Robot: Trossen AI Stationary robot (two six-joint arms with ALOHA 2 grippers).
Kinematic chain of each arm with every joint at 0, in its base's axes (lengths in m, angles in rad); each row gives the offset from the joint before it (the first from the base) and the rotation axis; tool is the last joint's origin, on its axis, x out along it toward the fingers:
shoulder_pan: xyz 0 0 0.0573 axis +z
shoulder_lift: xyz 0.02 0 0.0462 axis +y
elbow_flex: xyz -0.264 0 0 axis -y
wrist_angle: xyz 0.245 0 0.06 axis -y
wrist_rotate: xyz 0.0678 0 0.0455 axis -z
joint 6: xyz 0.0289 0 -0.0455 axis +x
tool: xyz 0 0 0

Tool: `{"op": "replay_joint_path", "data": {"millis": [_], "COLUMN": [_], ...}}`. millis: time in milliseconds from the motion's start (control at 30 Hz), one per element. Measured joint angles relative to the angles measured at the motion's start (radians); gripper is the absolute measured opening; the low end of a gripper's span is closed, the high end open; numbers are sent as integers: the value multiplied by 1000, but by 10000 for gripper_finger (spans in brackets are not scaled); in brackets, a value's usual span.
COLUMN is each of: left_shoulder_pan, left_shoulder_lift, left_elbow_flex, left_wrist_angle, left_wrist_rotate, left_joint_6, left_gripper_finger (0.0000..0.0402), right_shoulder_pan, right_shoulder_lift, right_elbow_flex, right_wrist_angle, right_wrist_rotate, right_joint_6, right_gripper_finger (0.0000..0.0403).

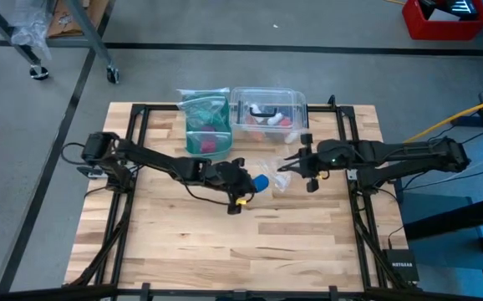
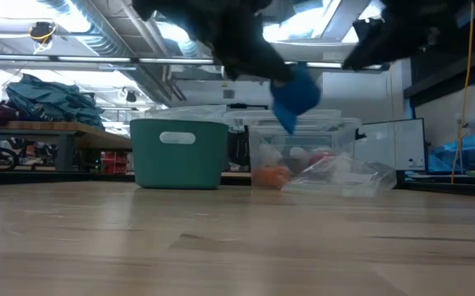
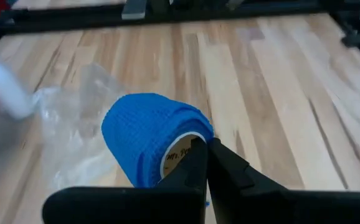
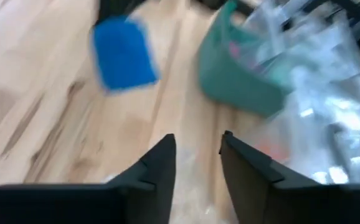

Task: Roll bandage
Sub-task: Put the blue bandage into the transparent zip bag

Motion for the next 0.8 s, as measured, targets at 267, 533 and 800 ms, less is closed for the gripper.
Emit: {"op": "replay_joint_path", "data": {"millis": [267,533,800], "left_shoulder_pan": [0,0,0], "left_shoulder_lift": [-34,-34,-34], "left_elbow_flex": [0,0,0], "left_wrist_angle": [-310,-410,-405], "left_wrist_rotate": [16,116,119], "left_joint_6": [-57,-108,-101], "left_gripper_finger": [0,0,0], "right_shoulder_pan": [1,80,193], "right_shoulder_lift": [97,297,475], "right_elbow_flex": [0,0,0], "right_wrist_angle": [-150,-224,-211], "right_wrist_rotate": [-72,-63,171], "right_joint_6": [0,-30,-55], "right_gripper_finger": [161,161,161]}}
